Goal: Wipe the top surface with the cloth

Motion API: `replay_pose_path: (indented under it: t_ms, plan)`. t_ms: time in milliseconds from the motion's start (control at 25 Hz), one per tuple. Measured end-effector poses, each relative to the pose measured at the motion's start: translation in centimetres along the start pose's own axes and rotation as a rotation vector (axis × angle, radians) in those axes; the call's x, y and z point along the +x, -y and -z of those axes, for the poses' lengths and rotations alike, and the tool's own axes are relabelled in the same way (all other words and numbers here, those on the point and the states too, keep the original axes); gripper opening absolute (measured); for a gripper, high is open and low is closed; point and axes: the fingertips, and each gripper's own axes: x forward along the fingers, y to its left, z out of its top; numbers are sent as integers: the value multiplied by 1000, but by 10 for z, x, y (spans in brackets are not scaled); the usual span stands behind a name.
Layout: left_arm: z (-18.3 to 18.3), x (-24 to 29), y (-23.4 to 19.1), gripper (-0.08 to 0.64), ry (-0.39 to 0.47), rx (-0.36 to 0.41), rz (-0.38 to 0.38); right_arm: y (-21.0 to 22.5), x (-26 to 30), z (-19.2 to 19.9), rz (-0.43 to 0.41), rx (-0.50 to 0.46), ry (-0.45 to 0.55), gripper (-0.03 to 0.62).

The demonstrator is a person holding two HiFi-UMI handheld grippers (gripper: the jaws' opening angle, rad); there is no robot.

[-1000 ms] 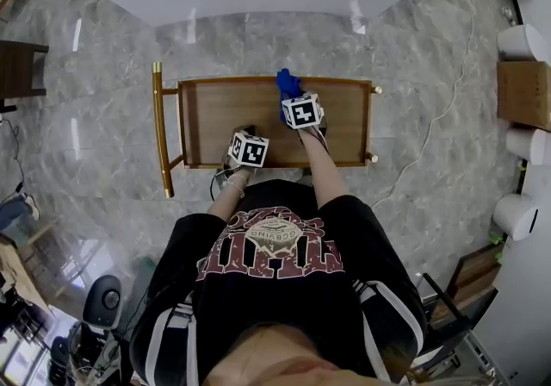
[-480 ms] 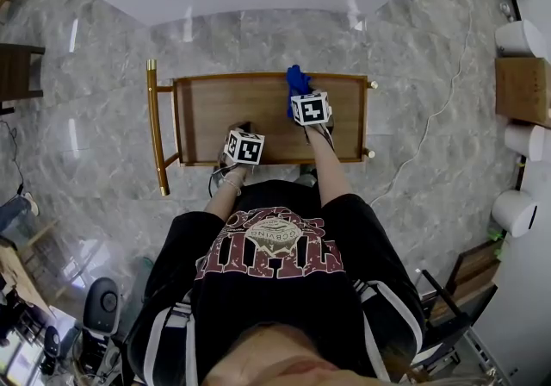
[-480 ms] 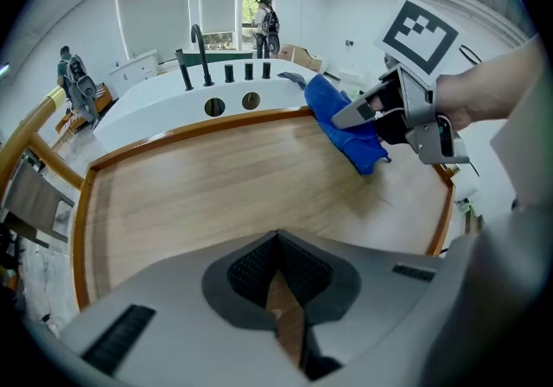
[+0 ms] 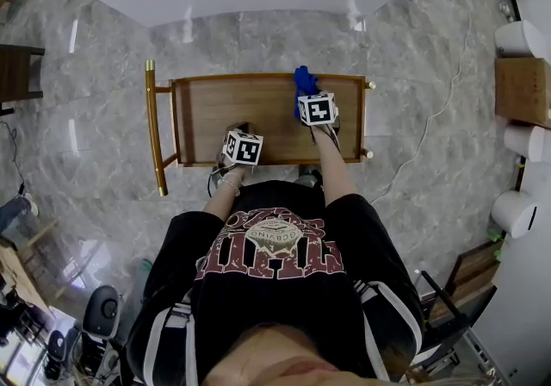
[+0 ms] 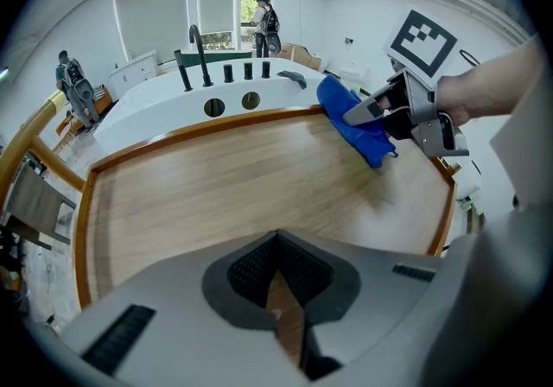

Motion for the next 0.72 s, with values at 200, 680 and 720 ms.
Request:
replay_pose_path:
  t_ms: [200,680,720]
  plan:
    - [1,0,-3,48,-7,2,-4,2,1,0,9,-16,-4,89]
    - [7,-2,-3,48,-21,17,-18,26,-10,9,41,-21,-1,89]
    - [8,-2,-3,48,-21,18,-18,29,-11,10,48,-24,1,89]
